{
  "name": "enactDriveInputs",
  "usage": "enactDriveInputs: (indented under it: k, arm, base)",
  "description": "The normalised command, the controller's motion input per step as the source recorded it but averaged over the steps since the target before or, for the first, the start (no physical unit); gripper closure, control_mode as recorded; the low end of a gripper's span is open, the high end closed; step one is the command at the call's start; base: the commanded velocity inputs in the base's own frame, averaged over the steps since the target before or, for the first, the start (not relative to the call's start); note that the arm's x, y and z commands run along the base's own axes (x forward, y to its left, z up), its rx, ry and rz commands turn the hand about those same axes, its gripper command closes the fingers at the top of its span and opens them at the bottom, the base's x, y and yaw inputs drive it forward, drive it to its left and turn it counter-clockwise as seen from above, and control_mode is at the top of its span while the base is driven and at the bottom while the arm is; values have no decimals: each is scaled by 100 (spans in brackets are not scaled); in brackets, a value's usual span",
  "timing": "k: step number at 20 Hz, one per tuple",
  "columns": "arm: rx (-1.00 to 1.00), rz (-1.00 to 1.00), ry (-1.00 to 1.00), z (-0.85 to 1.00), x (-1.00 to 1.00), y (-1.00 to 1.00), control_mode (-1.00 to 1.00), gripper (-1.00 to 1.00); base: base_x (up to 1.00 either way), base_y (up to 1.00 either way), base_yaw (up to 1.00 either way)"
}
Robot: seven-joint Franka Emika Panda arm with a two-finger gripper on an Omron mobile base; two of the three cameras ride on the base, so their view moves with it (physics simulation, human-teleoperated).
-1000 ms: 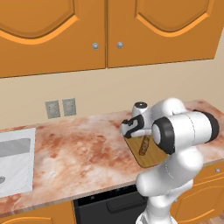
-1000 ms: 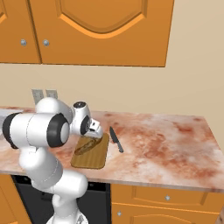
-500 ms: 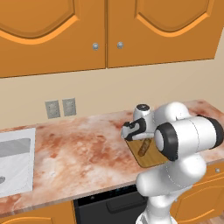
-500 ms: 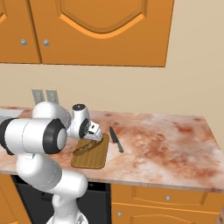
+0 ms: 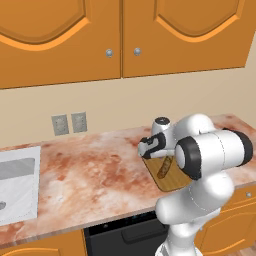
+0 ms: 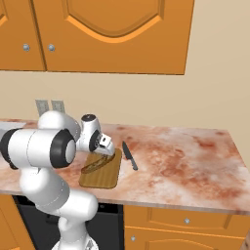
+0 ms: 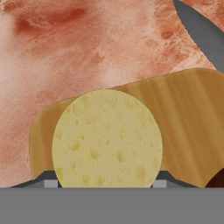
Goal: Retrieve the sausage and cheese from the fridge and place them on the cutting board on the counter.
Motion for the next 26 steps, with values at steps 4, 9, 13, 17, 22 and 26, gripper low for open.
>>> enactDriveInputs:
  k: [4, 9, 13, 17, 22, 26]
  arm:
    - [0, 0, 0, 0, 0, 0, -100, -100]
    - [0, 0, 0, 1, 0, 0, -100, -100]
    - [1, 0, 0, 16, -2, 0, -100, -100]
    - [3, 0, 0, 40, -20, 0, -100, -100]
    - [2, 0, 0, 66, -9, 0, -100, -100]
    - [2, 0, 0, 64, -51, -8, -100, -100]
  base:
    - [0, 0, 0]
    - [0, 0, 0]
    - [0, 0, 0]
    - [0, 0, 0]
    - [0, 0, 0]
    - [0, 0, 0]
